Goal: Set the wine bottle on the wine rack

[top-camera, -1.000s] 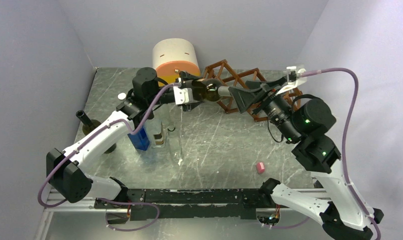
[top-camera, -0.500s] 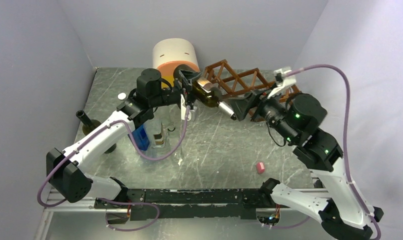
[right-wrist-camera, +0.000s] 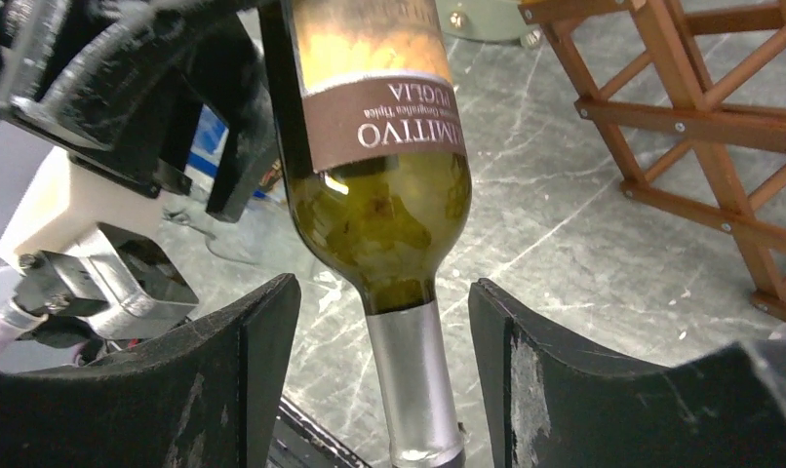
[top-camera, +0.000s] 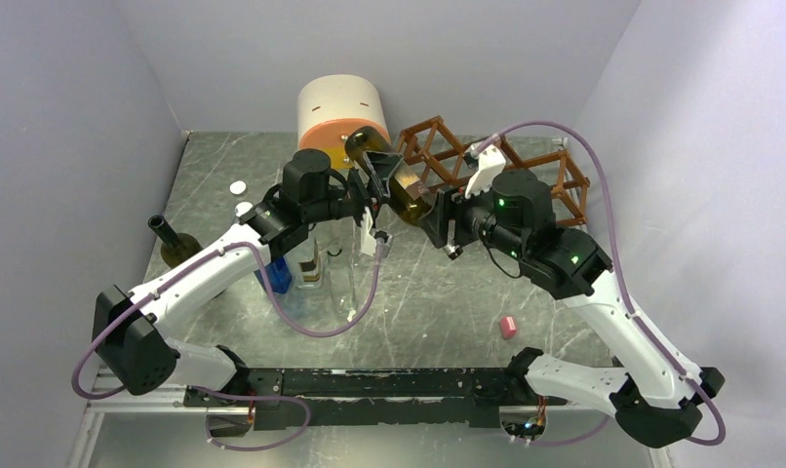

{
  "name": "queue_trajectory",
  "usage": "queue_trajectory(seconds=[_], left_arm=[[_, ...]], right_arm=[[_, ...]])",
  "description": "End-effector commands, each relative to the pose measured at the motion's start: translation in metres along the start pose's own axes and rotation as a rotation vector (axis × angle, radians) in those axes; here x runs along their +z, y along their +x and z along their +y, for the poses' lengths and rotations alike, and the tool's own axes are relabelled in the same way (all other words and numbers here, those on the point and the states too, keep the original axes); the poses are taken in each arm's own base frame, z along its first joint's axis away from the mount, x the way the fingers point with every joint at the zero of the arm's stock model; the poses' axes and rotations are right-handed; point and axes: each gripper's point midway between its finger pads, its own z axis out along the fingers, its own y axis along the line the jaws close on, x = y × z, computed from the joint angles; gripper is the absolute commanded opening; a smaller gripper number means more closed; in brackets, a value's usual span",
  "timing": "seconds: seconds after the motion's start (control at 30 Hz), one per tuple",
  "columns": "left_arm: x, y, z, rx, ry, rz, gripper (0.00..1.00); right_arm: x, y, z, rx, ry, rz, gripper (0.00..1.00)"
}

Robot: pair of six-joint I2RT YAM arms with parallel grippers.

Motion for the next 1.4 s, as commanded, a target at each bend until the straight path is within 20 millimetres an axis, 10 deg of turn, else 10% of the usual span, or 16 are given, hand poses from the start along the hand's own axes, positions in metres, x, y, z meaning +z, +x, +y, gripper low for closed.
queue_trajectory(seconds=[0.0, 0.63, 0.9, 1.03, 1.07, 1.37], left_arm=[[-0.013, -0.001, 0.049, 0.129, -0.127, 0.029, 0.07], [-0.013, -0.012, 0.043, 0.051, -0.098, -0.035, 0.07], [-0.011, -0.01, 0.04, 0.003, -0.096, -0.031, 0.08], [-0.008, -0.01, 0.033, -0.07, -0.086, -0.038, 0.61], [-0.008, -0.01, 0.031, -0.092, -0.088, -0.037, 0.98], [-0.006, -0.005, 0.007, -0.204, -0.056, -0.006, 0.95]], right_arm=[[0.003, 0.021, -0.006, -0.021, 0.015, 0.066, 0.68], [0.041, 0.063, -0.008, -0.052, -0.01, 0.161, 0.49], [0.044, 0.061, -0.008, -0.045, -0.006, 0.148, 0.0], [0.038, 0.047, -0.013, -0.037, 0.026, 0.086, 0.0], [0.036, 0.042, -0.016, -0.031, 0.046, 0.063, 0.0], [0.005, -0.011, -0.041, 0.059, 0.209, -0.177, 0.0]])
